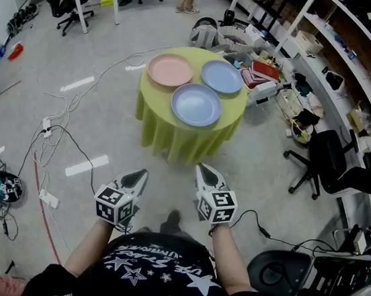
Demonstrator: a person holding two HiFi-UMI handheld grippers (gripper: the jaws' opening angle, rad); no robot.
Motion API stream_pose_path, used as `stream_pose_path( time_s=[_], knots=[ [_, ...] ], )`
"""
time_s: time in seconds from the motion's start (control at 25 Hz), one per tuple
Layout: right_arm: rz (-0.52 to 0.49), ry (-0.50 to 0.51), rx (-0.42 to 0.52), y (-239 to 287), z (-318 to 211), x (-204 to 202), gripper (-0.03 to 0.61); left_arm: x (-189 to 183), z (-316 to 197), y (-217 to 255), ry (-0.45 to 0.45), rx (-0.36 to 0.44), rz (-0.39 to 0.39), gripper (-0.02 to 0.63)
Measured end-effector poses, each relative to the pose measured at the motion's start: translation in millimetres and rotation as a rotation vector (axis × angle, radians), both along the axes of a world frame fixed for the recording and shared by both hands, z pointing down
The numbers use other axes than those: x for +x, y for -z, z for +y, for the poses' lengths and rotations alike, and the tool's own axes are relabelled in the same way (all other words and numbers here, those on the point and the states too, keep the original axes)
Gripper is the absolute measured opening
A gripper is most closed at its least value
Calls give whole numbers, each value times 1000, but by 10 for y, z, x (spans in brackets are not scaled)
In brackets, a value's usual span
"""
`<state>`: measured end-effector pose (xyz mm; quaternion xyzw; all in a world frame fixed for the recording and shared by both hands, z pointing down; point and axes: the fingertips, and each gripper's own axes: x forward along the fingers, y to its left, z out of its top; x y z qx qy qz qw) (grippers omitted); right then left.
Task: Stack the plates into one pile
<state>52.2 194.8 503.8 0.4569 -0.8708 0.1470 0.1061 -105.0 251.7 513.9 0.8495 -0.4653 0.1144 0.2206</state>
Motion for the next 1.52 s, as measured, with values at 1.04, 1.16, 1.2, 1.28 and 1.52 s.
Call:
stream_pose_path(
  time_s=[1.04,1.16,1.2,1.28,1.52],
  knots=[
    [-128,-142,-82,-250,757,-15,15,-265,696,-321,-51,-77,7,23],
    [-128,-149,-96,-285,779,13,15,-297,705,-299,-43,-77,14,23],
    [-124,-151,-97,-294,769,28,15,-295,704,-295,-43,-76,16,23],
    [-120,-155,-97,-304,703,50,15,-293,672,-293,-44,-72,11,23],
    [-115,-112,-61,-232,246,-2,15,-269,374,-298,-41,-55,-24,23]
  ],
)
